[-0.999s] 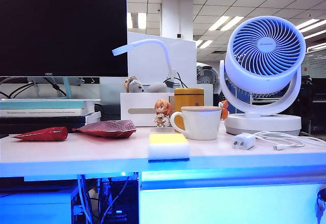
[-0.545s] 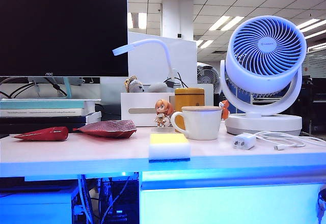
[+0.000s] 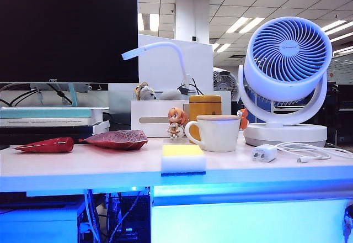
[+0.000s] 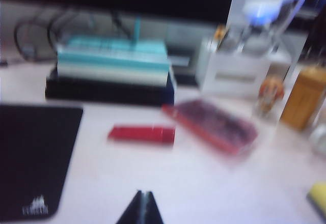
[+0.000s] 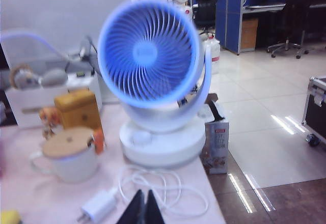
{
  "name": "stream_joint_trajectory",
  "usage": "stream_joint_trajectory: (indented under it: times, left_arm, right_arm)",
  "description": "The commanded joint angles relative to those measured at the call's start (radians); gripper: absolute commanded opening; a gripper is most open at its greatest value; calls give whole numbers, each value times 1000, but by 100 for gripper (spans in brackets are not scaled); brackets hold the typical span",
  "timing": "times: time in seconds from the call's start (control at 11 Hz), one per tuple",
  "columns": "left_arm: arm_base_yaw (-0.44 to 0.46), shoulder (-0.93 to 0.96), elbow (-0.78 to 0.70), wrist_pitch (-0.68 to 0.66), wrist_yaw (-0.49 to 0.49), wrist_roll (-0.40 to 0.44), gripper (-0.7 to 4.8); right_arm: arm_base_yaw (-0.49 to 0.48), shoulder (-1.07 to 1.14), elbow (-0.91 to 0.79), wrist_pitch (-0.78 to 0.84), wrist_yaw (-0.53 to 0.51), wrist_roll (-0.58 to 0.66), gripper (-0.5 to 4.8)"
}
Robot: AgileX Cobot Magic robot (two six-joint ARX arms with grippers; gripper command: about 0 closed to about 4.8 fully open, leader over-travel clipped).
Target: Open the drawer, place the cleaning sponge inside, then close the drawer.
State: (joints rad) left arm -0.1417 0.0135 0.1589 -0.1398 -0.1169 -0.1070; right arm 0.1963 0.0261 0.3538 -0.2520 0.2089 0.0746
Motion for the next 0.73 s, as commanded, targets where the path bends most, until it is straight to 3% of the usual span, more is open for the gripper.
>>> stream_joint_trajectory:
  times: [0.09,0.36,0.45,0.64,0.73]
  left_arm:
    - [0,92,138,-2,-23,-1,-6]
    - [0,332,378,-3,-37,79,-6]
    - [0,597,664,-89,11,94,-6]
    - [0,727,824,-186,55,108,-6]
    - [0,843,962,-270,135,128,-6]
  right_arm:
    - [2,104,161,-81,-3,3,-9]
    - [2,311,413,-178,-20,2,-9]
    - [2,494,612,-274,-151,0,-9]
    - [2,572,692,-317,-235,0,-9]
    - [2,639,764,-385,-274,-5,-9]
